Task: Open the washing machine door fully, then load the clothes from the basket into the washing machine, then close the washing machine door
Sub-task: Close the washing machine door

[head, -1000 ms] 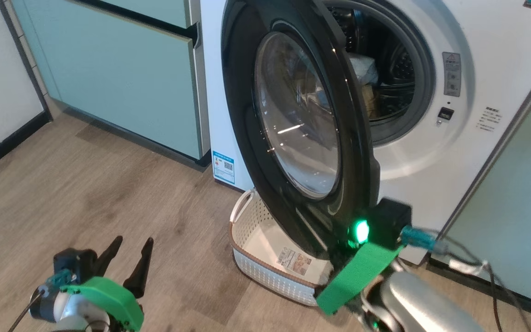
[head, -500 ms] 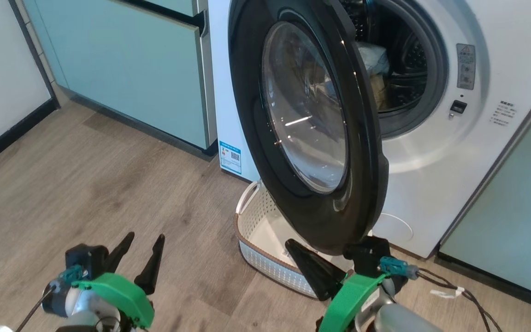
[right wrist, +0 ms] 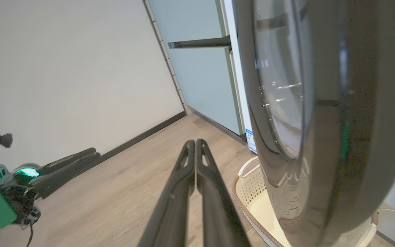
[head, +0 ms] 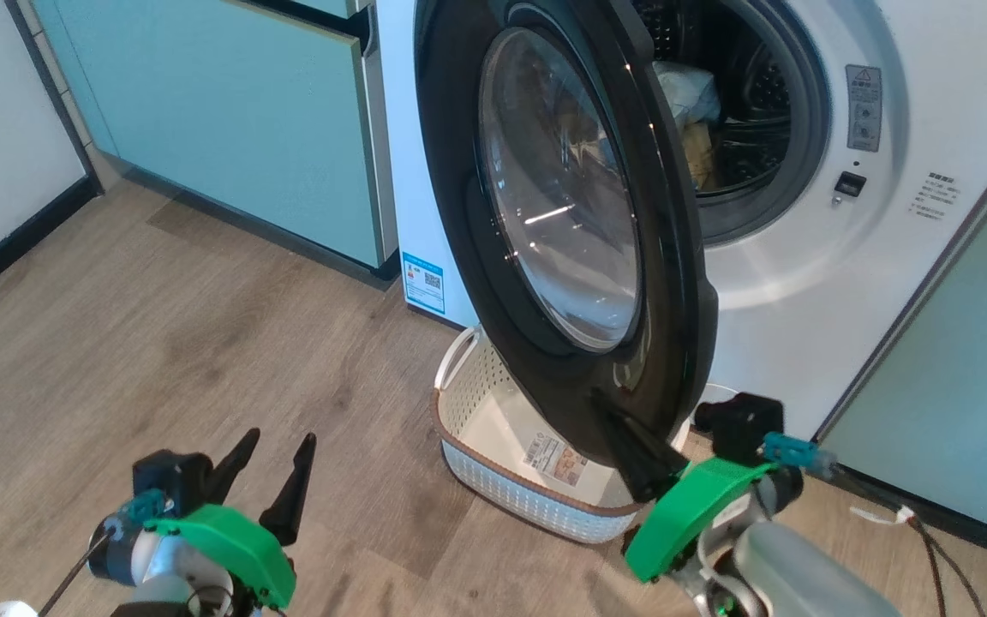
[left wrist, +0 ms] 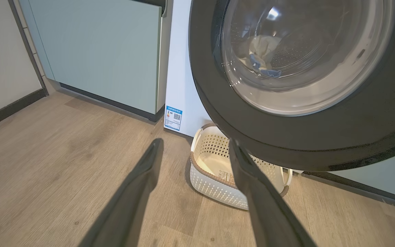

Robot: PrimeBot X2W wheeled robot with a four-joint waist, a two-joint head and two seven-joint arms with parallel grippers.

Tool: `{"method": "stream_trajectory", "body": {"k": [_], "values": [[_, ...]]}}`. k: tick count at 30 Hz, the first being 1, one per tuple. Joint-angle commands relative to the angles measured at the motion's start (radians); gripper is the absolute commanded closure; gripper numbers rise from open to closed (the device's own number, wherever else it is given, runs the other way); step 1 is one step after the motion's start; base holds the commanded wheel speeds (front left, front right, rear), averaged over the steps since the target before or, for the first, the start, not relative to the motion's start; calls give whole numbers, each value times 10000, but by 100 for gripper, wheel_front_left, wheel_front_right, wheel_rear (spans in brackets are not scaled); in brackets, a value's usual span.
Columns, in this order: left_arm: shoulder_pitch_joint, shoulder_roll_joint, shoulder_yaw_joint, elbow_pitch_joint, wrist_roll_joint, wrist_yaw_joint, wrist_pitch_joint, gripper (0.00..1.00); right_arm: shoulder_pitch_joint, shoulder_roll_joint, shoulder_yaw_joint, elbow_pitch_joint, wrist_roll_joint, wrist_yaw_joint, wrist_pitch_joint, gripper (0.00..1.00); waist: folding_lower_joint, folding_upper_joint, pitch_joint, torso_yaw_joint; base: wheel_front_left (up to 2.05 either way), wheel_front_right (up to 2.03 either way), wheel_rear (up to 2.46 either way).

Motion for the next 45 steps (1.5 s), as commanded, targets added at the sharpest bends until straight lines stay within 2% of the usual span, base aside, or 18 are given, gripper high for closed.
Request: {"method": "stream_trajectory", "body": {"k": [1, 12, 26, 34, 45], "values": [[-671, 159, 279, -223, 57, -8, -107, 0, -548, 123, -279, -173, 134, -29, -136, 100, 0, 0, 9, -17, 0, 0, 0], [-613, 180, 171, -190, 7, -8, -107, 0, -680, 123, -1080, 205, 338, -29, -137, 100, 0, 0, 54, -149, 0, 0, 0], [-467, 199, 256, -191, 0, -8, -107, 0, -800, 123, -2594, 823, 125, -29, -137, 100, 0, 0, 221, -252, 0, 0, 0], [-429, 204, 324, -201, 42, -8, -107, 0, -1482, 124, -3204, 1642, -255, -29, -137, 100, 0, 0, 463, -468, 0, 0, 0], [-646, -1, 349, -256, 117, -8, -107, 0, -3046, 124, -4557, 2980, -1264, -29, -137, 100, 0, 0, 1238, -651, 0, 0, 0]]}}
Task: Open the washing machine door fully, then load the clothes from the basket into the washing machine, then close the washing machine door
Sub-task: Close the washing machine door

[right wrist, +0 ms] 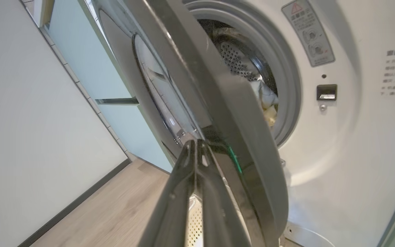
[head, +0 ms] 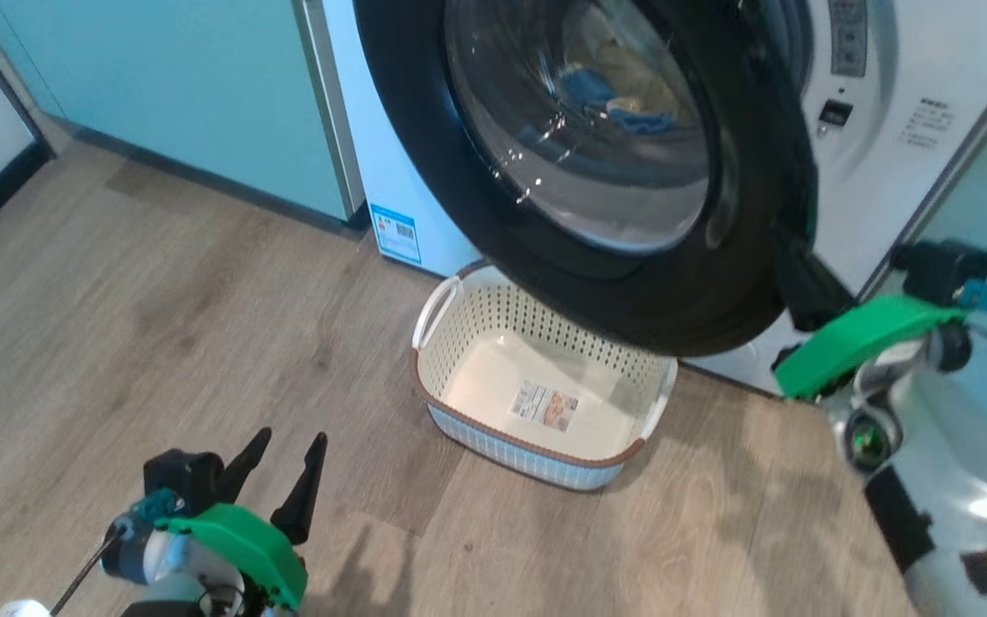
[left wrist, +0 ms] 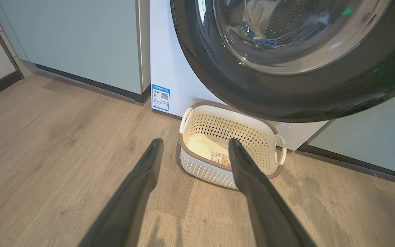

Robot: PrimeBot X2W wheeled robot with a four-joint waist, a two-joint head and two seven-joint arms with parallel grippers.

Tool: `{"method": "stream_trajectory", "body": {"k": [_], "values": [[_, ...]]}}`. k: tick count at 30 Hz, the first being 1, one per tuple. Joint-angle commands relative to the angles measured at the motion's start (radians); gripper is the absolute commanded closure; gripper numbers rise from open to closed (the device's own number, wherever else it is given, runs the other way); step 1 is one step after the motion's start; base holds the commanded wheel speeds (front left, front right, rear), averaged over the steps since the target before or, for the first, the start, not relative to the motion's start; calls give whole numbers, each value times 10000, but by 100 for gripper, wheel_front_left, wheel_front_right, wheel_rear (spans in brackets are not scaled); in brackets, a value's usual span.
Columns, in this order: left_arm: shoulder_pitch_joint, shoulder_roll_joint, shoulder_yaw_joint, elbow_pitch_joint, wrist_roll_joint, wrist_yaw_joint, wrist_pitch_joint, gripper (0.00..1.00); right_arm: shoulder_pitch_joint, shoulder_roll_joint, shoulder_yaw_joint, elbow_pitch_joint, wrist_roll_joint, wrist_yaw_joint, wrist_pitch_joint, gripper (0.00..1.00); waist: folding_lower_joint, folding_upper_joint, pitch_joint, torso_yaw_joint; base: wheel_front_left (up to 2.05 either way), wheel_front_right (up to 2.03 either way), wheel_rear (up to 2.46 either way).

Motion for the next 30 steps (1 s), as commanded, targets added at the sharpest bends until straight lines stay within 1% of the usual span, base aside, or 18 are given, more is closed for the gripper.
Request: {"method": "stream_trajectory", "body": {"k": [1, 2, 9, 14, 17, 30], "values": [[-653, 138, 427, -287, 121, -8, -107, 0, -907, 89, -143, 14, -303, -30, -108, 100, -1, 0, 302, -64, 0, 0, 0], [-653, 138, 427, -287, 121, -8, -107, 0, -907, 89, -143, 14, -303, -30, -108, 100, -1, 0, 302, -64, 0, 0, 0], [-1022, -23, 458, -332, 205, -8, -107, 0, -2262, 89, -819, 838, -1070, -30, -109, 100, -1, 0, 1003, -133, 0, 0, 0], [-1347, -175, 455, -393, 259, -8, -107, 0, -3079, 89, -1613, 1271, -1264, -30, -109, 100, -1, 0, 1484, -79, 0, 0, 0], [-1470, -247, 445, -402, 285, -8, -107, 0, -3481, 73, -1919, 1435, -1464, -30, -109, 100, -1, 0, 1718, -35, 0, 0, 0], [-1762, -477, 533, -363, 252, -8, -107, 0, -4716, -56, -2655, 2000, -1979, -30, -109, 100, -1, 0, 2333, 111, 0, 0, 0]]}}
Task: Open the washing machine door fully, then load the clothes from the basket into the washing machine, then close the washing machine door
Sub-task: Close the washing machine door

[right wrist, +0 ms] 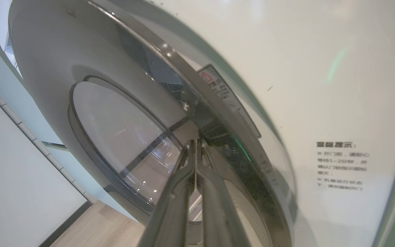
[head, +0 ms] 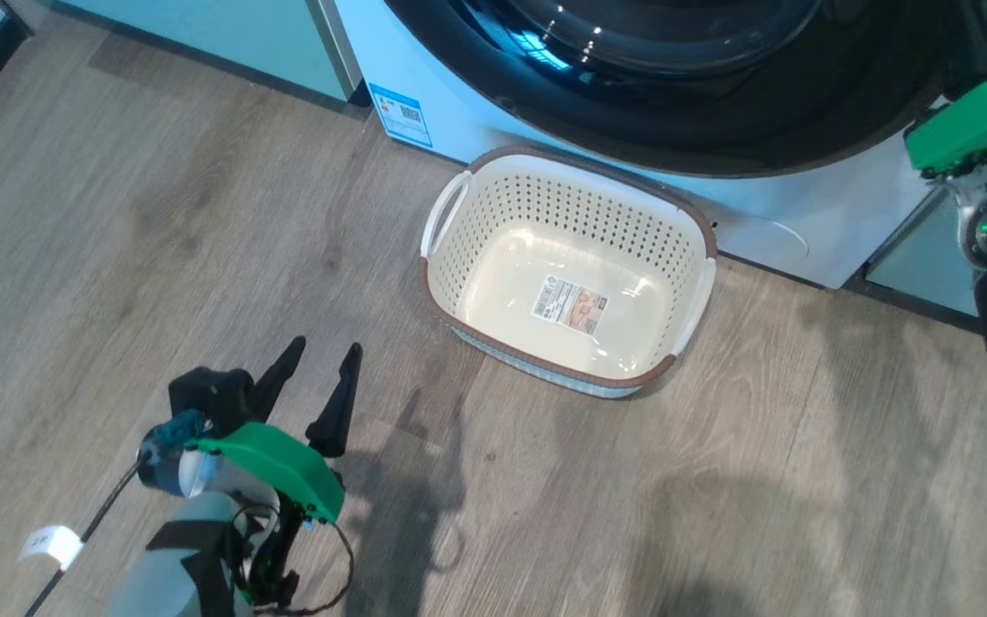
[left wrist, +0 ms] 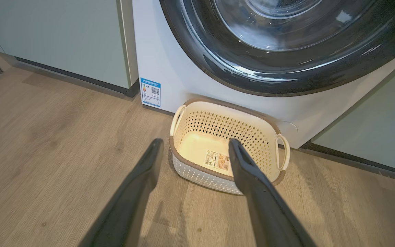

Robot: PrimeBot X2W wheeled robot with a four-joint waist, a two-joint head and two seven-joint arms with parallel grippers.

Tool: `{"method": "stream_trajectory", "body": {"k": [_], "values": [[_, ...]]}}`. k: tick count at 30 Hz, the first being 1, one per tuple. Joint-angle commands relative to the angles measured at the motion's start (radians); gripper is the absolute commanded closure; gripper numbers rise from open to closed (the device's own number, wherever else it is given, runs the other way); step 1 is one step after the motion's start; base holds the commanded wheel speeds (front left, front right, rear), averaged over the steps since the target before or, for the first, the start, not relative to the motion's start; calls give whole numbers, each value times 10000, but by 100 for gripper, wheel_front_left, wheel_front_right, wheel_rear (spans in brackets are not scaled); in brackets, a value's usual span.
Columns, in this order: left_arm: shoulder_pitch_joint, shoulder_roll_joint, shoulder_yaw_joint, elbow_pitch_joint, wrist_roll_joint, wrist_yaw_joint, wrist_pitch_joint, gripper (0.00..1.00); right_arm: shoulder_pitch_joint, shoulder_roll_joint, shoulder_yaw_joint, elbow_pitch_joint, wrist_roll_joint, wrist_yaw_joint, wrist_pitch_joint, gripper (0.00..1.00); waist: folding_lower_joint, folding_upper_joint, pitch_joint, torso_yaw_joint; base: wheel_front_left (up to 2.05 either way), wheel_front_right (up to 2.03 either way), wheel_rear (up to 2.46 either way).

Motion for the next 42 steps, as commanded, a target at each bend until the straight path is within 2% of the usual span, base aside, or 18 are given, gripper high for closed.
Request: {"method": "stream_trajectory", "body": {"k": [1, 11, 18, 26, 30, 32, 34, 35, 36, 42], "values": [[-367, 197, 422, -229, -8, -8, -107, 0, -544, 31, 9, -236, -118, -30, -95, 100, -1, 0, 53, 15, 0, 0, 0], [-589, 216, 417, -223, -21, -8, -107, 0, -1066, -59, -359, -4, -353, -30, -95, 100, -1, 0, 370, -1, 0, 0, 0], [-549, 238, 387, -167, 21, -8, -107, 0, -769, 67, -113, -157, -354, -30, -95, 100, -1, 0, 139, -72, 0, 0, 0], [-404, 414, 369, -78, 46, -8, -107, 0, 362, 176, 857, -548, 148, -30, -95, 100, -1, 0, -772, -171, 0, 0, 0], [-301, 583, 390, -44, 38, -8, -107, 0, 1266, 184, 1540, -977, 838, -30, -95, 100, -1, 0, -1439, -244, 0, 0, 0], [-260, 695, 424, -21, 29, -8, -107, 0, 1744, 185, 1857, -1204, 1177, -30, -95, 75, -1, 0, -1787, -316, 0, 0, 0], [-214, 805, 466, -11, 19, -8, -107, 0, 2236, 186, 2178, -1430, 1476, -30, -95, 55, -1, 0, -2123, -406, 0, 0, 0], [-201, 860, 485, -9, 8, -8, -107, 0, 2474, 186, 2301, -1534, 1582, -30, -95, 25, -1, 0, -2281, -454, 0, 0, 0], [-189, 920, 501, 3, -15, -8, -107, 0, 2707, 187, 2385, -1632, 1685, -30, -95, 0, -1, 0, -2433, -506, 0, 0, 0], [-419, 1317, 692, 83, -125, -8, -107, 0, 3930, 188, 2335, -2336, 1346, -30, -95, 0, -1, 0, -2974, -962, 0, 0, 0]]}}
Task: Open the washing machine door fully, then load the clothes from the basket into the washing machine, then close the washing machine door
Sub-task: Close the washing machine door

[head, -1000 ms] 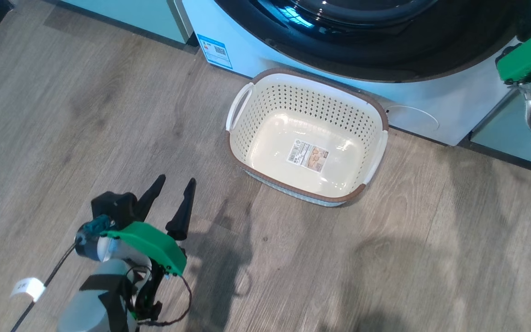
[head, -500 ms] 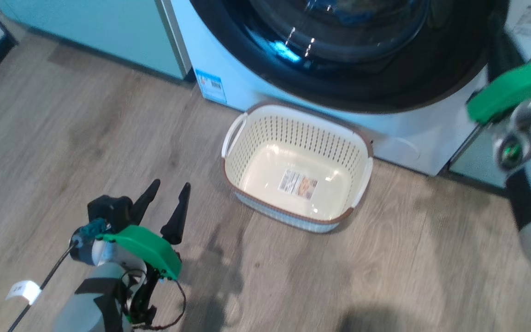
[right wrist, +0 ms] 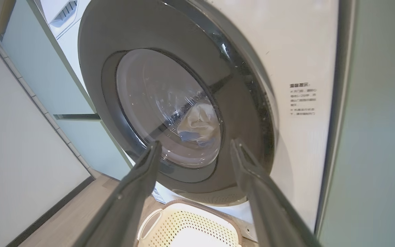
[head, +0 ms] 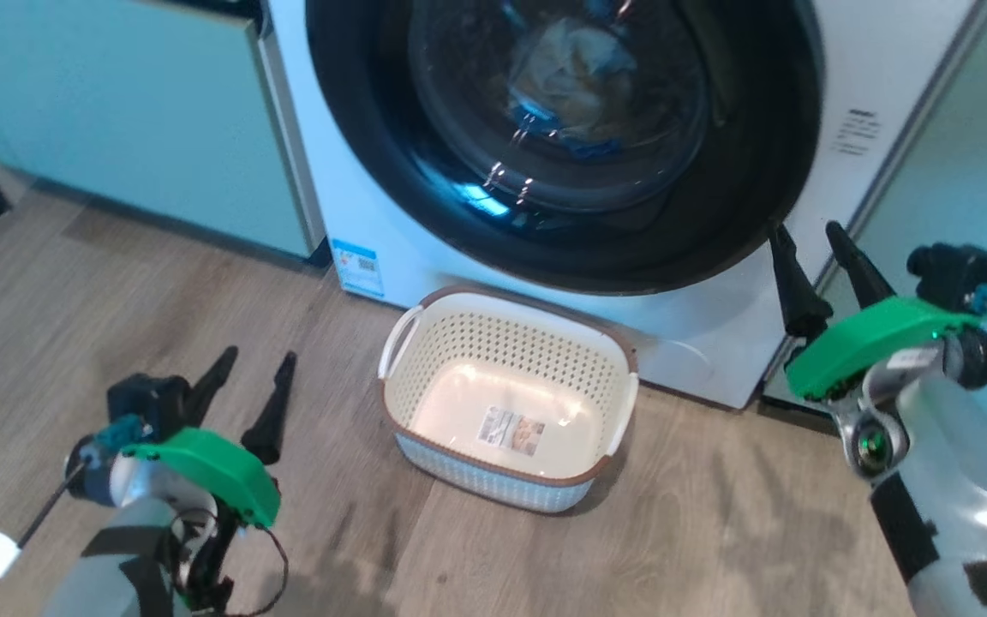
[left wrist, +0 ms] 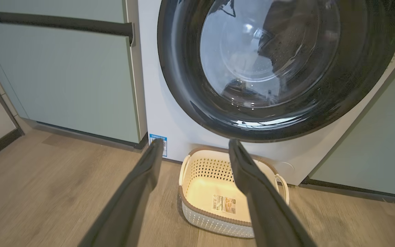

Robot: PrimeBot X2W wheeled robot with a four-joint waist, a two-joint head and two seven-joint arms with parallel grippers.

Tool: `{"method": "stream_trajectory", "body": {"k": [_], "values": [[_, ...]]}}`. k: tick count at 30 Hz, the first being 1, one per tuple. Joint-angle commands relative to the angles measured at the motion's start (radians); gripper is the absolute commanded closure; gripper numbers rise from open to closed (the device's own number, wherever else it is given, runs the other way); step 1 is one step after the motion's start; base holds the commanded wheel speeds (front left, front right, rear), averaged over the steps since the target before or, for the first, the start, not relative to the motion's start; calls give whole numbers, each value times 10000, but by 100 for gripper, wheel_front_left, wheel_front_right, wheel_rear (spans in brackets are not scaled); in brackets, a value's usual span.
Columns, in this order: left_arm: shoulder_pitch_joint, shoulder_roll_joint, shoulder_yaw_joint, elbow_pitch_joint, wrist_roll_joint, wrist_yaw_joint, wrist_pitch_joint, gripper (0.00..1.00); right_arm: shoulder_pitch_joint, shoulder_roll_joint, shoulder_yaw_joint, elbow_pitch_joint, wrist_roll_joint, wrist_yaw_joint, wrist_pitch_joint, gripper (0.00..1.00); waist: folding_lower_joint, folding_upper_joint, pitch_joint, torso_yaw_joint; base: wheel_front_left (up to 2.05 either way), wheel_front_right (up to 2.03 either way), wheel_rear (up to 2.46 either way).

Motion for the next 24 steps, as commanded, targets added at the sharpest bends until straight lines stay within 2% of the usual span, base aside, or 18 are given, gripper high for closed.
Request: {"method": "stream_trajectory", "body": {"k": [1, 9, 24], "values": [[-535, 415, 533, -256, -104, -8, -107, 0, 76, 107, -74, -512, -182, -32, -95, 0, 1, 0, -273, -303, 0, 0, 0], [-305, 717, 701, -264, -322, -8, -107, 0, 1455, 108, -948, -1286, -779, -32, -95, 0, 1, 0, -713, -1078, 0, 0, 0], [-37, 678, 1171, 24, -594, -8, -107, 0, 3800, 13, -2606, -2864, -2173, -32, -95, 0, 1, 0, -1118, -2021, 0, 0, 0]]}}
